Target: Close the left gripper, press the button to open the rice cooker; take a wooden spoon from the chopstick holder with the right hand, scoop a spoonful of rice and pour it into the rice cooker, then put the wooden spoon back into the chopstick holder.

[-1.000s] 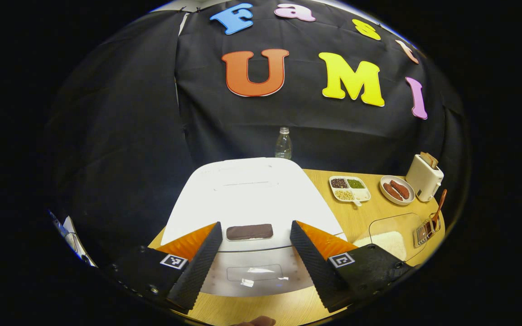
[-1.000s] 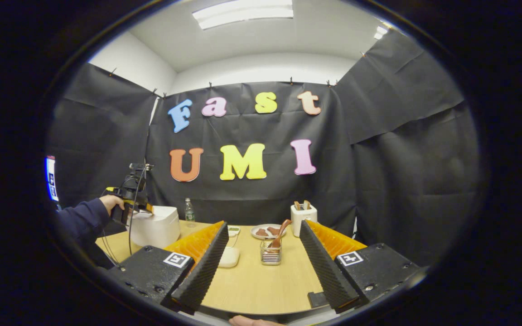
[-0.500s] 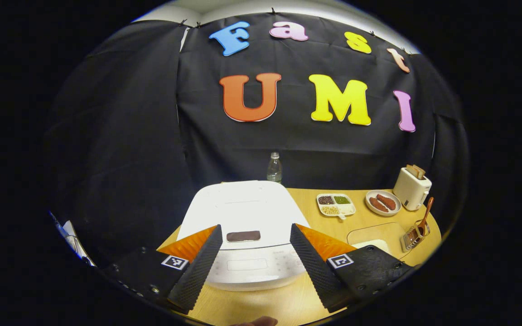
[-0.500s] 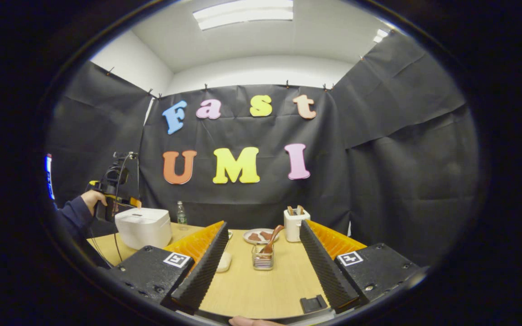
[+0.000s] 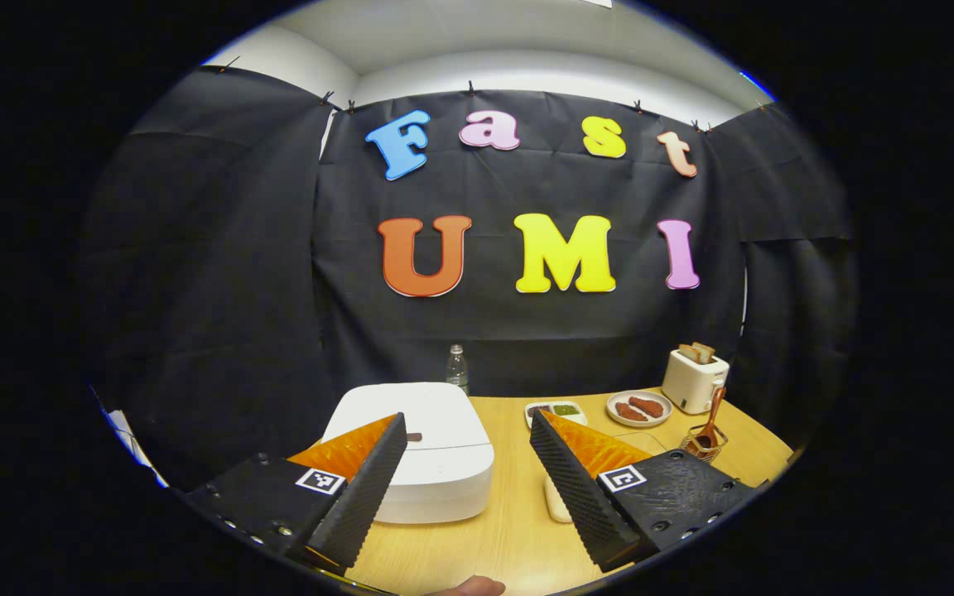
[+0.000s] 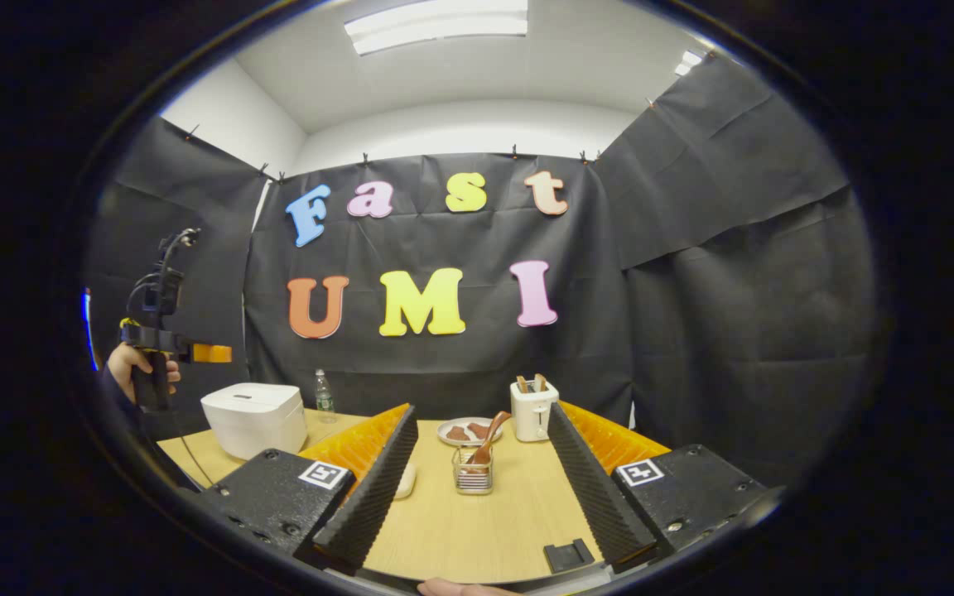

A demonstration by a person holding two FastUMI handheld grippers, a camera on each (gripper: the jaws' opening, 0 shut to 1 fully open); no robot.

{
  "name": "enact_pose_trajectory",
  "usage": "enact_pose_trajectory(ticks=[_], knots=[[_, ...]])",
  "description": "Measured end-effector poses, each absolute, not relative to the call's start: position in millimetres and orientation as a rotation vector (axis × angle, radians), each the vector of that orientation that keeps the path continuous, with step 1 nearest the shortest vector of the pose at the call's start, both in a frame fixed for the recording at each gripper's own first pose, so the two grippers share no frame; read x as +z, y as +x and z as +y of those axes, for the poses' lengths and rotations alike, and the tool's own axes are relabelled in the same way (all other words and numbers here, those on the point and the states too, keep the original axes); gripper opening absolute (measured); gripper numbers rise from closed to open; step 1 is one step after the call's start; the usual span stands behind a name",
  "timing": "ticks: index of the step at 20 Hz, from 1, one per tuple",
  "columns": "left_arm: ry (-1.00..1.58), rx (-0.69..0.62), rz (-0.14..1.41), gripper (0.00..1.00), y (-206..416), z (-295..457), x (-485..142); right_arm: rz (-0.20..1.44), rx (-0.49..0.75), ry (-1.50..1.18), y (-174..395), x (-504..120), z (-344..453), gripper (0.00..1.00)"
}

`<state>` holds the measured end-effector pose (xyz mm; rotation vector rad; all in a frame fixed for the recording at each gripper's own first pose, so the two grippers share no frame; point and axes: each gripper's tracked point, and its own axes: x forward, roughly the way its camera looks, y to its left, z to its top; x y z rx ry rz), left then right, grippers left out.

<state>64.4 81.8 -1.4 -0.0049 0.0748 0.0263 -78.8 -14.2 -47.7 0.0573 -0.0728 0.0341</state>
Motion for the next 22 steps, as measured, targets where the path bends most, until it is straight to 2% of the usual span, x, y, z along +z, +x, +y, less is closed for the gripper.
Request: enact_pose_trajectory(ticks=[12, 22], knots=[[0.02, 0.002, -0.105, 0.96, -46.0, 42.5, 30.4, -0.042, 0.065, 0.136, -70.2, -37.8, -5.0, 1.0], [0.028, -0.022, -0.117, 0.95, -65.4, 21.9, 34.6, -0.024, 0.101, 0.106, -62.4, -19.2, 14.8, 1.0]])
